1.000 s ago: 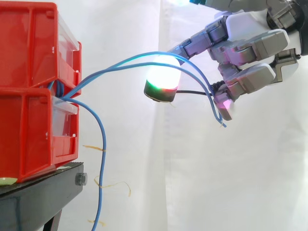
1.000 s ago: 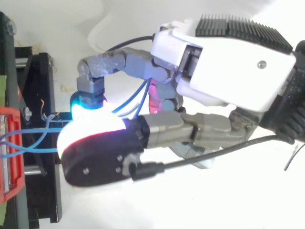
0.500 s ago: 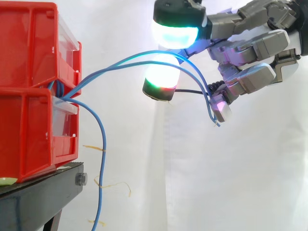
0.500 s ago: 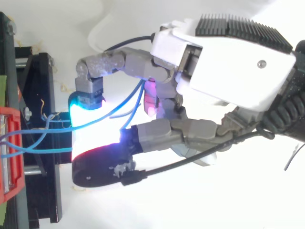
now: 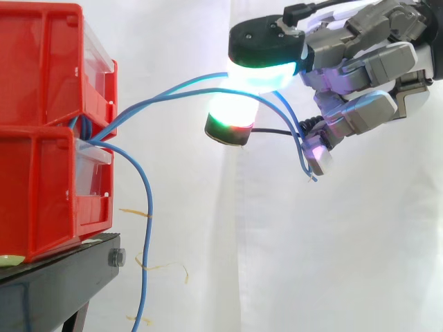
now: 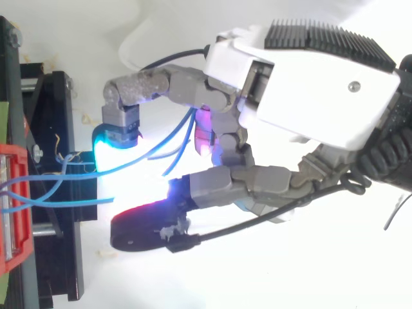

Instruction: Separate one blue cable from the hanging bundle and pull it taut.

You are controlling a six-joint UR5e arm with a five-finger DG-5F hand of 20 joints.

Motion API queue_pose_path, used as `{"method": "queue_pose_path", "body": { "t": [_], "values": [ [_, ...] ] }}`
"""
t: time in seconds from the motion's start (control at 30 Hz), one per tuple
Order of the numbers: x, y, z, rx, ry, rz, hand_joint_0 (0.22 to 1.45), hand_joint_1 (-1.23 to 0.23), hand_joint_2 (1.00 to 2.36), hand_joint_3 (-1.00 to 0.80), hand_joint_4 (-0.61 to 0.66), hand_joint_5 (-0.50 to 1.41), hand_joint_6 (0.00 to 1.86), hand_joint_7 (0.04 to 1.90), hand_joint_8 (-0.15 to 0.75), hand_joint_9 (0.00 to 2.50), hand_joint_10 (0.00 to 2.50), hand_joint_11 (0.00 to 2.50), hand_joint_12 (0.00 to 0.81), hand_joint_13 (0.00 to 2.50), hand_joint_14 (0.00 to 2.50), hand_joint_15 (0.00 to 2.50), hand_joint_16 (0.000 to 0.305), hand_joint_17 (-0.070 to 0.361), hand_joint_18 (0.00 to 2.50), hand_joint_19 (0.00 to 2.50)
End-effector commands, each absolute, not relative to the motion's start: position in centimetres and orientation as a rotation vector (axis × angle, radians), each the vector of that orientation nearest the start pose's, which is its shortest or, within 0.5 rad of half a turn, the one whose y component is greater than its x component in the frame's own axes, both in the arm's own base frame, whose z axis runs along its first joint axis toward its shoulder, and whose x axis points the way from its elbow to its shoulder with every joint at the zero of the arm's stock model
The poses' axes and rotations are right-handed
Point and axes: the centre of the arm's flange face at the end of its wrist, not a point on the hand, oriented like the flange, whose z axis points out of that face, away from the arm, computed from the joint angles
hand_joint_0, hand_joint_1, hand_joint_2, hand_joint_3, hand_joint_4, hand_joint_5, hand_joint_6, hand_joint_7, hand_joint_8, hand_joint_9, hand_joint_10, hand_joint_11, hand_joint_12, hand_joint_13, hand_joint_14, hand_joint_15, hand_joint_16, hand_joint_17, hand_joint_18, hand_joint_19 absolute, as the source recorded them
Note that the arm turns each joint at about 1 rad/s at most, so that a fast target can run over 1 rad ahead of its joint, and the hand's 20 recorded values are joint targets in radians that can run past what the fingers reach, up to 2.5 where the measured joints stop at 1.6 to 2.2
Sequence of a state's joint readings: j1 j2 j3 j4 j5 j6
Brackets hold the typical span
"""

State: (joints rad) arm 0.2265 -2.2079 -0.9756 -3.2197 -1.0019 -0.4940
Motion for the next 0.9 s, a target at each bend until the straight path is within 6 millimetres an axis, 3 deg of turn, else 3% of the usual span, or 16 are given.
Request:
{"method": "queue_pose_path", "body": {
  "t": [0.0,0.17,0.27,0.43,0.53,0.6,0.67,0.77,0.87],
  "values": [
    [73.99,-2.1,37.79,1.065,1.322,0.501,0.73,-0.74,1.01,-0.31,0.14,0.13,0.51,1.16,0.112,2.31,0.04,1.01,0.344,1.79,0.03,1.04,0.044,0.098,1.07,0.79],
    [73.99,-2.11,37.79,1.066,1.321,0.5,0.72,-0.71,1.02,-0.26,0.13,0.13,0.51,1.16,0.088,2.33,0.04,0.97,0.346,1.82,0.03,1.04,0.045,0.101,1.09,0.79],
    [74.01,-2.09,37.8,1.065,1.32,0.502,0.71,-0.71,1.01,-0.21,0.09,0.13,0.51,1.16,0.122,2.32,0.04,0.97,0.364,1.83,0.03,1.03,0.048,0.109,1.12,0.76],
    [73.98,-2.1,37.91,1.065,1.319,0.503,0.69,-0.84,1.01,-0.18,0.05,0.13,0.51,1.18,0.183,2.29,0.04,0.98,0.381,1.82,0.03,1.01,0.052,0.116,1.14,0.73],
    [74.01,-2.09,37.8,1.065,1.32,0.502,0.64,-0.94,1.01,-0.22,0.14,0.12,0.51,1.19,0.202,2.26,0.03,0.97,0.4,1.8,0.03,1.0,0.057,0.127,1.16,0.72],
    [74.01,-2.09,37.8,1.065,1.32,0.502,0.61,-0.91,1.01,-0.27,0.17,0.12,0.51,1.19,0.184,2.26,0.04,0.95,0.398,1.8,0.02,1.01,0.057,0.127,1.16,0.73],
    [74.01,-2.09,37.8,1.065,1.32,0.502,0.51,-0.74,1.0,-0.5,0.16,0.12,0.51,1.19,0.175,2.25,0.03,0.92,0.377,1.78,0.03,1.02,0.052,0.118,1.1,0.78],
    [74.01,-2.09,37.8,1.065,1.32,0.502,0.42,-0.5,1.0,-0.5,0.15,0.13,0.51,1.18,0.171,2.3,0.03,0.83,0.404,1.84,0.02,0.98,0.061,0.138,1.21,0.71],
    [74.01,-2.09,37.8,1.065,1.32,0.502,0.41,-0.26,1.0,-0.5,0.13,0.13,0.51,1.17,0.159,2.32,0.03,0.79,0.411,1.86,0.02,0.97,0.062,0.14,1.22,0.69]
  ]
}}
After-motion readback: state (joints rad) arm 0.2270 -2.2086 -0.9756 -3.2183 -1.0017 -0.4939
